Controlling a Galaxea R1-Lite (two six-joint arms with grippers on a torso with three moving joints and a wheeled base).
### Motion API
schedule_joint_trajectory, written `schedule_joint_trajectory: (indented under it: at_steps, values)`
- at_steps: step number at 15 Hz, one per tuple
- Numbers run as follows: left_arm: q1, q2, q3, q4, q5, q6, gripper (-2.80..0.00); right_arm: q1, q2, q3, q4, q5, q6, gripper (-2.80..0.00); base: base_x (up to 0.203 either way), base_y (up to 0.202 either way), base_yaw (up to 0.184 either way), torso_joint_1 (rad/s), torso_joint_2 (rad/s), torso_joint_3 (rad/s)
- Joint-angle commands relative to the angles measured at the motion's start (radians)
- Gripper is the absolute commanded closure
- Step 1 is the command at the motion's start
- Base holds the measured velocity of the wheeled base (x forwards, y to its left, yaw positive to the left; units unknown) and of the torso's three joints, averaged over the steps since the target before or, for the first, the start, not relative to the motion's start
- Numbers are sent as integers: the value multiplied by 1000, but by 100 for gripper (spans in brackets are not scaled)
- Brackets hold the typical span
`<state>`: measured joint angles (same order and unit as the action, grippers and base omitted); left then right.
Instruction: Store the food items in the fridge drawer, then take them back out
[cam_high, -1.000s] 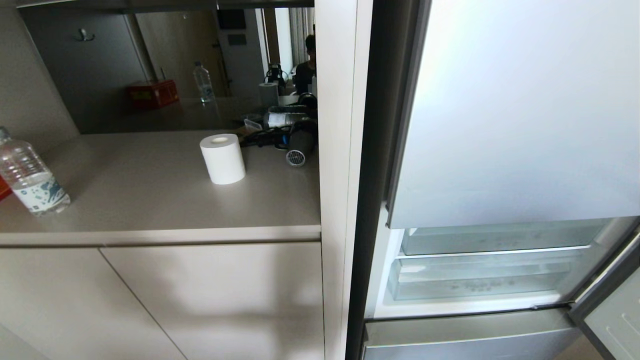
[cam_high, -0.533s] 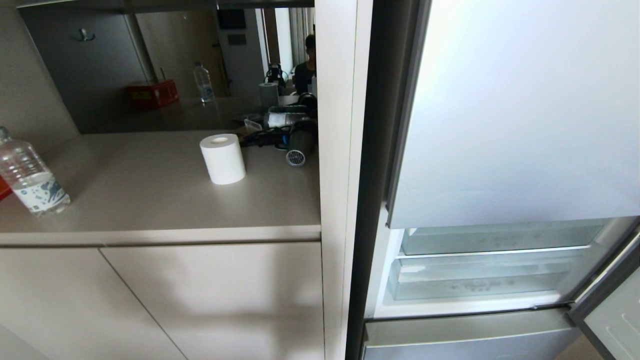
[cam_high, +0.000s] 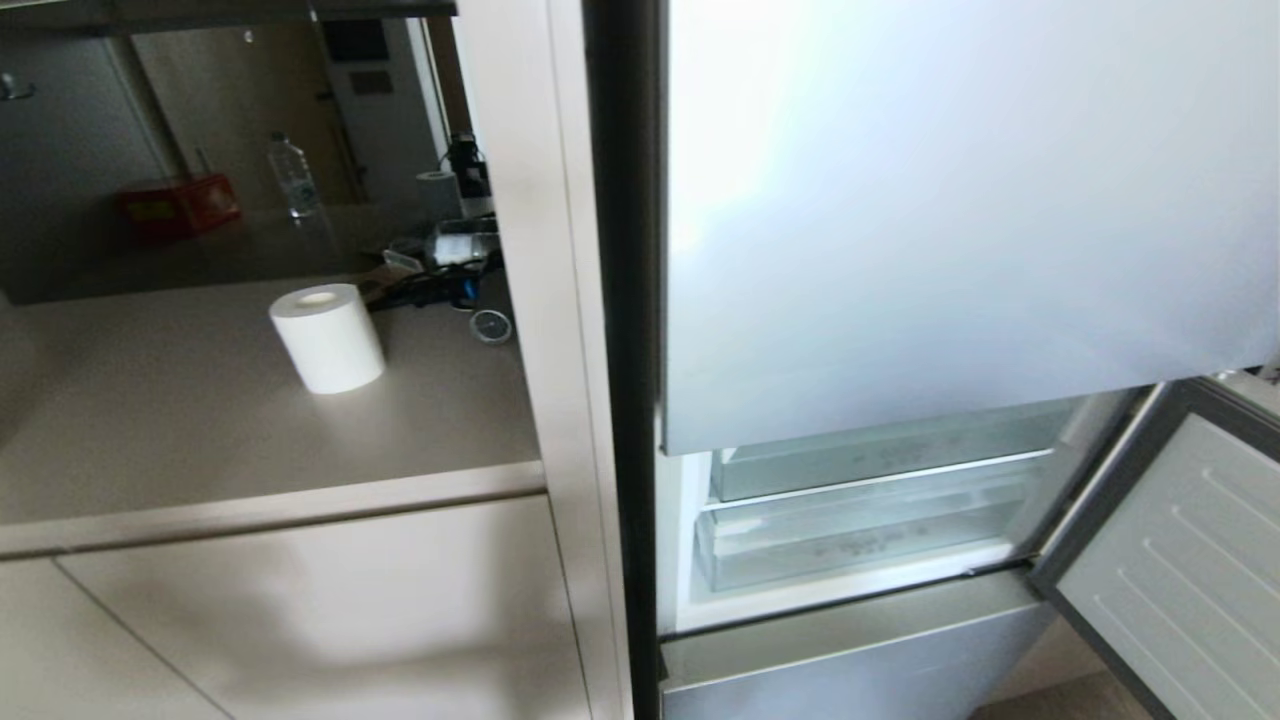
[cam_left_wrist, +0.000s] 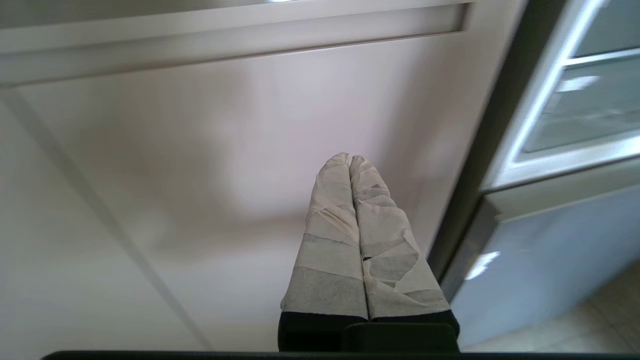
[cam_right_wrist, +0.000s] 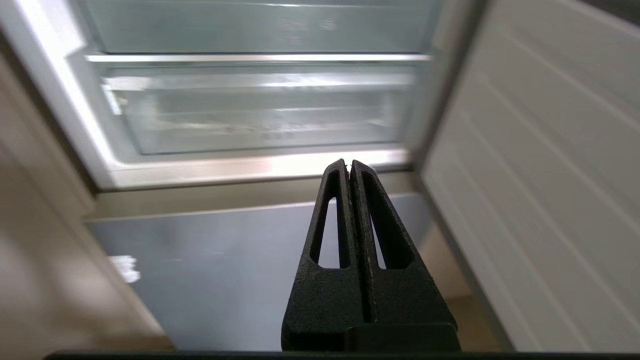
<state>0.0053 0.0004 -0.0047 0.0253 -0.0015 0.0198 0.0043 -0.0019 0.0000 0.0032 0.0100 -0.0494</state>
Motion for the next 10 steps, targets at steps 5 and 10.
schedule_joint_trajectory:
  at_steps: [5, 10]
  values:
    - [1, 0, 0, -1, 0, 0, 0, 0, 1, 0, 0, 3, -8, 0, -2, 8, -177, 3, 2, 2]
    - [1, 0, 0, 1, 0, 0, 0, 0, 1, 0, 0, -1, 0, 0, 1, 7, -174, 3, 1, 2]
